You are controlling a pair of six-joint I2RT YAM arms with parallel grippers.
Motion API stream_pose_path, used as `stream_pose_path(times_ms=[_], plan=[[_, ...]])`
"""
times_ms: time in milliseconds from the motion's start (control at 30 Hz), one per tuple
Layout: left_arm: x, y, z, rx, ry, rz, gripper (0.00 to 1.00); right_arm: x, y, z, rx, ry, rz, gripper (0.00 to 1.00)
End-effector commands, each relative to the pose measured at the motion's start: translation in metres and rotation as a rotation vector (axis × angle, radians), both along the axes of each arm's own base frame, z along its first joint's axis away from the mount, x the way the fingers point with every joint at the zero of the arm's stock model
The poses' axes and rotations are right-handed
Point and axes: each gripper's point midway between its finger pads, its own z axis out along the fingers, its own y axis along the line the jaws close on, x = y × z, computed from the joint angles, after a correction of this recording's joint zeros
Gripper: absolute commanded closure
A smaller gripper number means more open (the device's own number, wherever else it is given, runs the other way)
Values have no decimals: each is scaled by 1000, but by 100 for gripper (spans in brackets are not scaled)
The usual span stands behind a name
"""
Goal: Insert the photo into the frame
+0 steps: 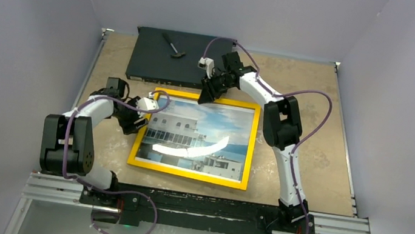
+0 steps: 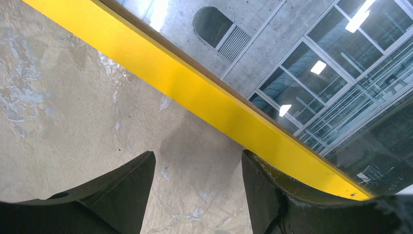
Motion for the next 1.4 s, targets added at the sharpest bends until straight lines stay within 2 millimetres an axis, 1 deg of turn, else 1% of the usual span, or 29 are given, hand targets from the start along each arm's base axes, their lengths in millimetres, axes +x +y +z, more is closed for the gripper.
stream_pose_path(times_ms=[0, 67, 100, 167, 200, 233, 267, 367, 500, 633, 667, 733, 767, 800, 833, 933, 967, 1033, 1100, 1133, 1200, 1267, 1333, 1367], plan=[[6, -24, 3, -76, -4, -5, 36, 21, 4, 15, -28, -155, -37, 100], [5, -31, 0, -77, -1, -16, 36, 22, 5, 14, -28, -160, -37, 99], [5, -32, -1, -76, 0, -14, 36, 22, 4, 11, -31, -155, -36, 97], [6, -41, -3, -75, -3, -34, 36, 21, 3, 3, -45, -148, -36, 92], [5, -42, -4, -75, -1, -32, 36, 21, 2, 0, -51, -147, -37, 90], [6, -42, -4, -75, -1, -31, 36, 21, 0, -4, -57, -147, -40, 85], [7, -42, -5, -74, -3, -32, 36, 21, -1, -6, -60, -151, -43, 83], [7, -41, -5, -68, -2, -30, 36, 21, -2, -11, -63, -149, -48, 78], [6, -42, -2, -73, -7, -36, 36, 19, 0, -17, -60, -115, -54, 62], [5, -47, 4, -105, 1, -31, 36, 20, -1, -21, -72, -113, -66, 55], [4, -49, 4, -111, 3, -34, 36, 21, -2, -20, -73, -118, -72, 53], [2, -49, 4, -116, 8, -32, 36, 26, -3, -14, -78, -133, -101, 46], [1, -50, 3, -119, 14, -33, 36, 29, -2, -8, -71, -135, -123, 39], [0, -50, 2, -117, 17, -33, 36, 32, -3, -2, -69, -141, -145, 15], [-1, -49, 1, -111, 20, -32, 36, 35, -4, 5, -70, -148, -174, 3], [-2, -45, 1, -91, 17, -32, 35, 48, -14, 37, -66, -187, -304, 1], [-1, -43, 1, -87, 13, -29, 35, 53, -21, 48, -82, -208, -377, 1], [1, -39, 5, -87, 4, -14, 34, 63, -48, 61, -111, -213, -595, 1], [2, -38, 11, -99, 11, 0, 33, 63, -72, 79, -81, -194, -769, 1], [6, -33, 16, -107, 11, 26, 32, 57, -85, 86, -59, -176, -837, 1], [12, -25, 25, -133, 11, 72, 31, 45, -114, 90, -48, -148, -976, 1], [20, -14, 34, -167, 20, 138, 29, 35, -146, 89, -50, -127, -1097, 1], [31, -2, 44, -178, 23, 211, 22, 29, -183, 88, -59, -138, -1216, 1], [37, 6, 49, -187, 18, 249, 16, 26, -204, 89, -64, -150, -1278, 1]])
